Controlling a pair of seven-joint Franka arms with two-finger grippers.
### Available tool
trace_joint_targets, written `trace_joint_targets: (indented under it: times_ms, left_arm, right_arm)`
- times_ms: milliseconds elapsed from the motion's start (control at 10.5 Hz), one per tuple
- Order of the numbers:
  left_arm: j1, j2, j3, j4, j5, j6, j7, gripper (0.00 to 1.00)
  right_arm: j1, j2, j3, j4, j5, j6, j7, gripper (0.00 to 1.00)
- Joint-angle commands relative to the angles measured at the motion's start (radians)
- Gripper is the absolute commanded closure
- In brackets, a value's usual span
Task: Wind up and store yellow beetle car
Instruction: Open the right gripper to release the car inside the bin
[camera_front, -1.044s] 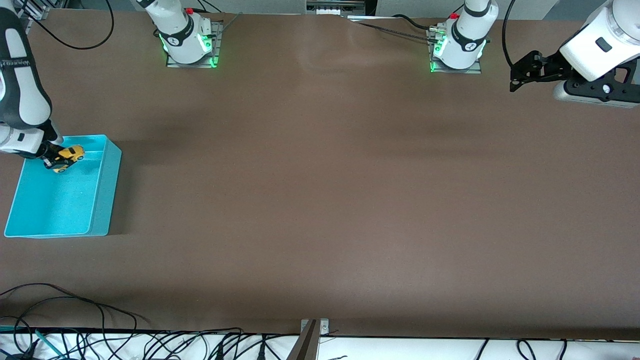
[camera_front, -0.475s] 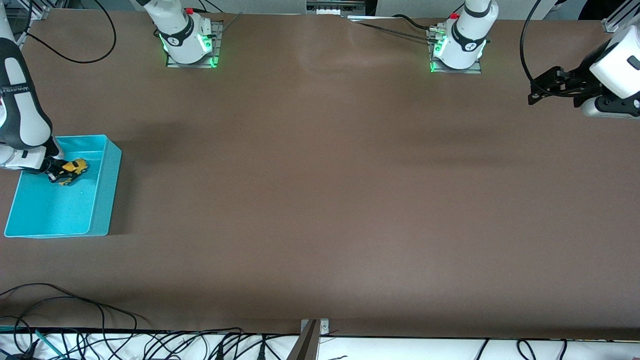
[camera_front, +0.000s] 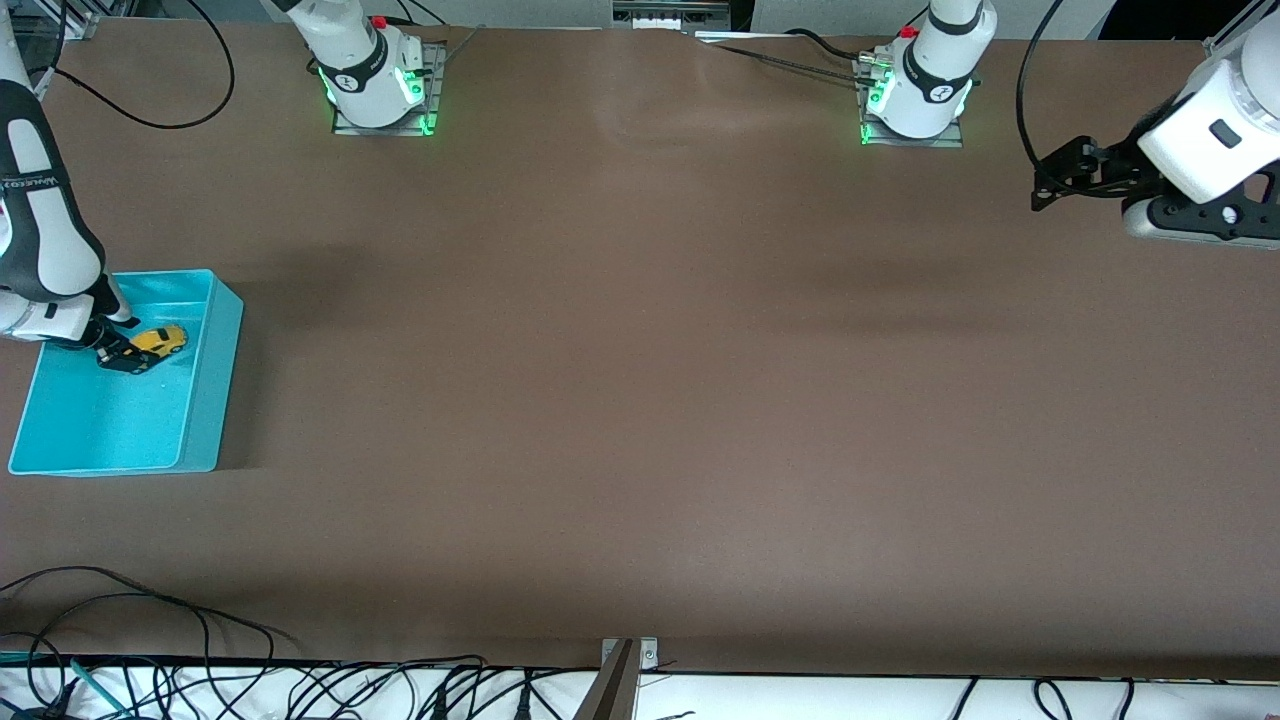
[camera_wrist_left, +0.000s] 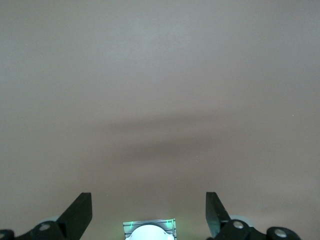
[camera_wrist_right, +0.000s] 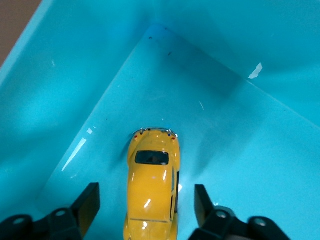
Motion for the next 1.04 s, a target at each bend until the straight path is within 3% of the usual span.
trace_joint_targets:
  times_ms: [0, 475, 949]
  left_arm:
    - [-0.003, 0.004, -0.034, 0.017, 0.009, -0.011, 0.005, 0.0]
    - [-0.001, 0.007, -0.034, 0.019, 0.011, -0.011, -0.009, 0.0]
    - [0.019, 0.03, -0.026, 0.02, 0.026, 0.0, -0.001, 0.0]
  right_arm:
    - [-0.014, -0.055, 0.034, 0.01, 0.026, -0.087, 0.012, 0.0]
    - [-0.005, -0.234, 0.078, -0.02, 0.027, -0.239, 0.166, 0.0]
    - [0.088, -0.489, 0.109, -0.109, 0.027, -0.316, 0.649, 0.0]
